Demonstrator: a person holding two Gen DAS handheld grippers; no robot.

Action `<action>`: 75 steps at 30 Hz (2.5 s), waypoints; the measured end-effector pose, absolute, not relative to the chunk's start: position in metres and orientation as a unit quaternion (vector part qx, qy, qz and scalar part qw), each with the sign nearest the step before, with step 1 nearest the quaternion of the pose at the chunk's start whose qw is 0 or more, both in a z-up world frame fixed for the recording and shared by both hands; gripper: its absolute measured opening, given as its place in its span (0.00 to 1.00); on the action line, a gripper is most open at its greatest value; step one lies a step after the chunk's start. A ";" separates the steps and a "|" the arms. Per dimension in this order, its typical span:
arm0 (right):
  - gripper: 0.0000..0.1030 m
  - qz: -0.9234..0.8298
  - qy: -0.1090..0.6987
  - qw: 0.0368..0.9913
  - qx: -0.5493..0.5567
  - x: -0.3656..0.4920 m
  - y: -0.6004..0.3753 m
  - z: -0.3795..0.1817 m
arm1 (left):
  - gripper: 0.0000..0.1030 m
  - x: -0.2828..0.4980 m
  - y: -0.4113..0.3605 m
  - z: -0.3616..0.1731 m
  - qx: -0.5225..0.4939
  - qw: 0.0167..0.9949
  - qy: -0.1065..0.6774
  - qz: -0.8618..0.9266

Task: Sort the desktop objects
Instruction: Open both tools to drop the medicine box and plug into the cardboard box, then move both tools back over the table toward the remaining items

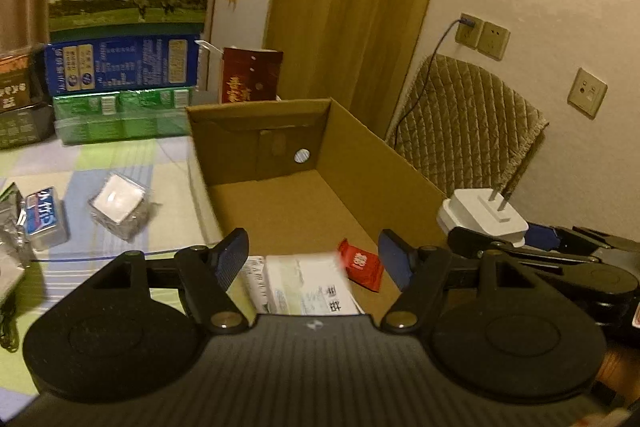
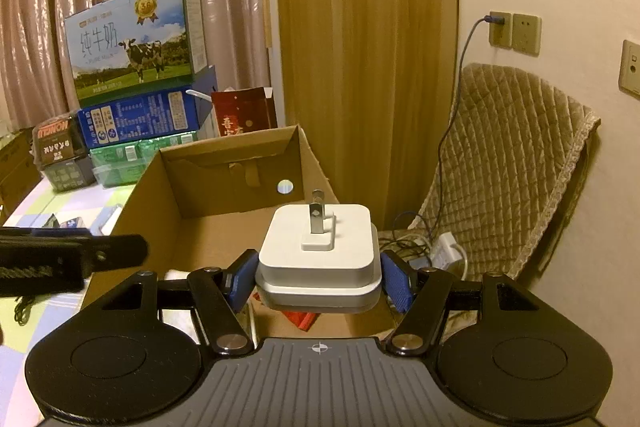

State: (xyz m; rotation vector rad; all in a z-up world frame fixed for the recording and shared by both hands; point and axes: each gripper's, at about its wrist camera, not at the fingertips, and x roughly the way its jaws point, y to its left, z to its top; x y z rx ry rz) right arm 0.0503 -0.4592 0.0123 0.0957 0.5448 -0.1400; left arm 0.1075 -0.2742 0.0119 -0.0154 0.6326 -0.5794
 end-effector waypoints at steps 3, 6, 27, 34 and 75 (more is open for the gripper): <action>0.61 -0.065 0.269 0.960 0.048 0.051 -0.457 0.013 | 0.65 0.107 -0.265 0.015 -0.010 0.913 0.303 -0.273; 0.61 -0.060 0.269 0.960 0.050 0.052 -0.453 0.013 | 0.65 0.106 -0.256 0.016 -0.015 0.914 0.304 -0.268; 0.64 -0.028 0.265 0.962 0.064 0.050 -0.447 0.023 | 0.67 0.093 -0.218 0.019 -0.021 0.921 0.302 -0.246; 0.65 -0.016 0.253 0.965 0.063 0.041 -0.430 0.038 | 0.68 0.084 -0.199 0.023 -0.025 0.924 0.299 -0.238; 0.73 0.173 0.273 0.946 -0.020 0.050 -0.221 0.019 | 0.81 0.101 0.035 0.000 0.004 0.944 0.320 -0.075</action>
